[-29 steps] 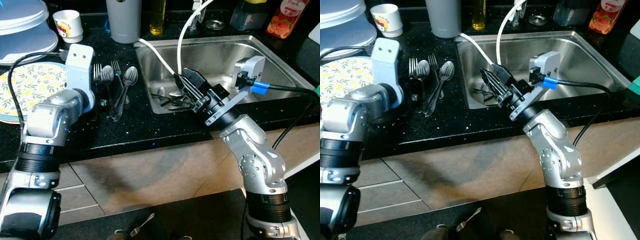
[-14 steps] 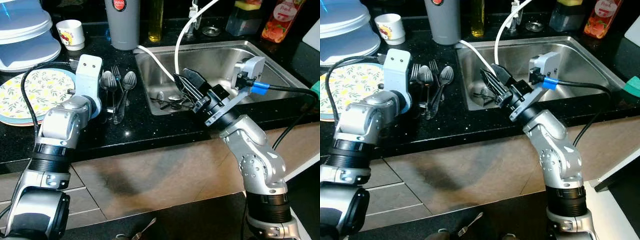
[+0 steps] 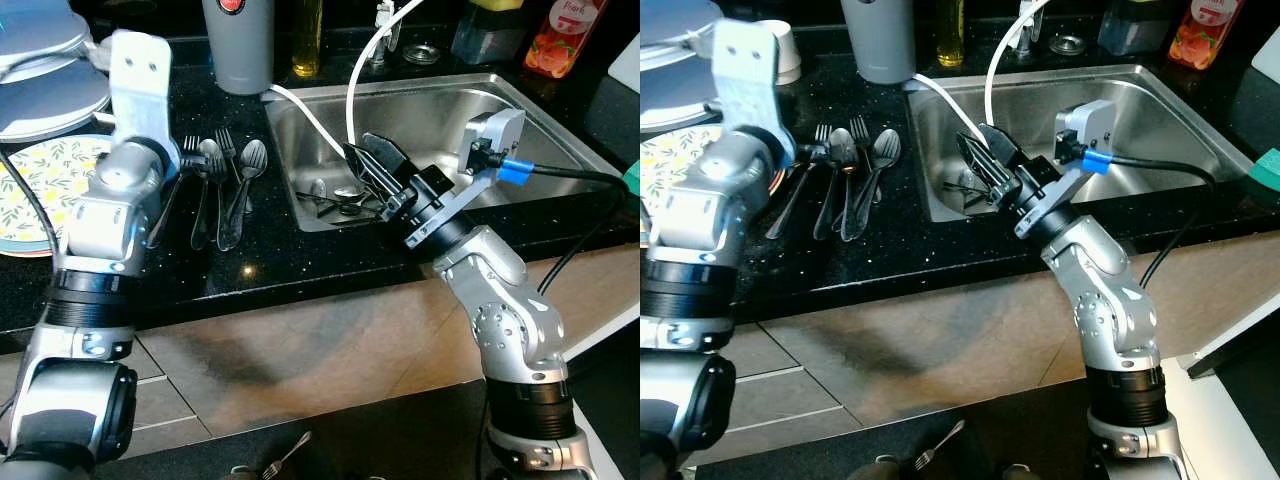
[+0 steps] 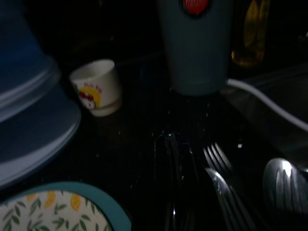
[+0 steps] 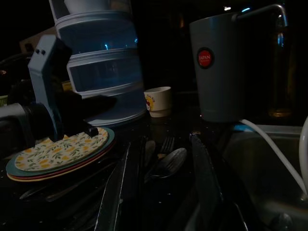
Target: Kitchen organization
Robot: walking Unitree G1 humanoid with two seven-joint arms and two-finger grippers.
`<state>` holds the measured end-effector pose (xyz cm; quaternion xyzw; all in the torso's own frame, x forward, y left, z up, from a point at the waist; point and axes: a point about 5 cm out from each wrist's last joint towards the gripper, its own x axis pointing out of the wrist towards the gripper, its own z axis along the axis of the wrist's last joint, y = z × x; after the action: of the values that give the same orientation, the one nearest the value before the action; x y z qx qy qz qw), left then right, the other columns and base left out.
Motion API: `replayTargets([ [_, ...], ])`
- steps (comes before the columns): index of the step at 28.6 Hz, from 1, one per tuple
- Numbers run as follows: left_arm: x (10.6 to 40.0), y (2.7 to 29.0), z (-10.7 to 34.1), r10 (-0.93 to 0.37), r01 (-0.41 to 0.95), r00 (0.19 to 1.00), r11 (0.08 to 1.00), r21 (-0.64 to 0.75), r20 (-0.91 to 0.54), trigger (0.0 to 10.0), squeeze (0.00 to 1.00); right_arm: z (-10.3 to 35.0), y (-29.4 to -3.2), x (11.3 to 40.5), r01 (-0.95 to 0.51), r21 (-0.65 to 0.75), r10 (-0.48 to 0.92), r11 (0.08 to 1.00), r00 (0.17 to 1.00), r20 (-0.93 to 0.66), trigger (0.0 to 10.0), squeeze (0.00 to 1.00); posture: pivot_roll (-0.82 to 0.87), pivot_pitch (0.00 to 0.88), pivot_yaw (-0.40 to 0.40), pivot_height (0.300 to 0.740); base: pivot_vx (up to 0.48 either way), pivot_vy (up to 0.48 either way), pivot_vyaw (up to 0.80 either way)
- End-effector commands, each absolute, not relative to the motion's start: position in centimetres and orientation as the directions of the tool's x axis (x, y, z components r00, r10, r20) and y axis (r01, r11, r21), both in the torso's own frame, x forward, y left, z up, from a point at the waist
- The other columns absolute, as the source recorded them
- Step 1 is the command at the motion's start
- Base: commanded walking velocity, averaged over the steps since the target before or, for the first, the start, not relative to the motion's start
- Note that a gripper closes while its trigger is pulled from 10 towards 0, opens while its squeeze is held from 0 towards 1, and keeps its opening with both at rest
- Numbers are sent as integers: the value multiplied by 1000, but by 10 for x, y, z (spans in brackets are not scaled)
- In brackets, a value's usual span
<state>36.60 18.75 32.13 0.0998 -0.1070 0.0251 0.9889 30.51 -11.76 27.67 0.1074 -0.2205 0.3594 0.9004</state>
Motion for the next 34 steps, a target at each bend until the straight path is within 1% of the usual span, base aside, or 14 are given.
replayTargets([
  [1,365,185,322,13,-61,978,971,229,207,10000,0,279,-118,303,-702,29,605,712,634,482,10000,0,145,112,-11,740,0,0,0],
  [2,366,183,317,5,-54,983,963,264,183,10000,259,279,-118,303,-702,27,606,712,634,481,10000,0,145,112,-11,740,0,0,0],
  [3,366,183,317,5,-54,983,963,264,183,10000,259,279,-118,303,-702,27,606,712,634,481,10000,0,145,112,-11,740,0,0,0],
  [4,366,181,312,-5,-41,988,954,297,152,10000,980,280,-119,303,-702,25,607,712,633,480,10000,0,146,111,-15,740,0,0,0],
  [5,366,181,304,-15,-17,995,948,317,99,10000,1000,281,-119,303,-703,24,609,711,632,480,10000,0,148,114,-17,740,0,0,0],
  [6,366,181,304,-15,-17,995,948,317,99,10000,1000,281,-119,303,-703,24,609,711,632,480,10000,0,148,114,-17,740,0,0,0],
  [10,359,181,281,-38,55,998,943,327,-59,10000,1000,280,-116,303,-715,27,621,698,624,474,10000,0,149,120,-34,740,0,0,0],
  [11,355,182,272,-35,70,993,946,318,-113,10000,133,279,-114,302,-727,24,636,686,615,467,10000,0,150,129,-33,740,0,0,0],
  [12,351,182,265,-32,78,988,948,308,-150,10000,0,278,-114,301,-734,19,646,679,610,459,10000,0,149,119,-25,740,0,0,0],
  [16,349,181,248,-16,75,976,959,273,-216,10000,0,277,-115,304,-716,7,638,698,626,449,10000,0,145,96,-25,740,0,0,0],
  [20,356,180,251,-16,69,978,965,252,-208,10000,0,282,-112,300,-731,2,641,682,599,480,10000,0,151,96,-2,740,0,0,0],
  [23,359,178,250,-27,87,973,964,252,-231,10000,0,278,-112,305,-716,4,631,698,618,470,10000,0,149,86,6,740,0,0,0],
  [28,359,186,225,-22,80,945,983,163,-326,10000,0,270,-105,304,-734,26,643,679,611,461,10000,0,155,32,-19,740,0,0,0],
  [34,356,194,203,28,39,930,984,175,-366,10000,0,265,-106,306,-743,23,663,669,610,435,10000,0,147,0,-53,740,0,0,0],
])
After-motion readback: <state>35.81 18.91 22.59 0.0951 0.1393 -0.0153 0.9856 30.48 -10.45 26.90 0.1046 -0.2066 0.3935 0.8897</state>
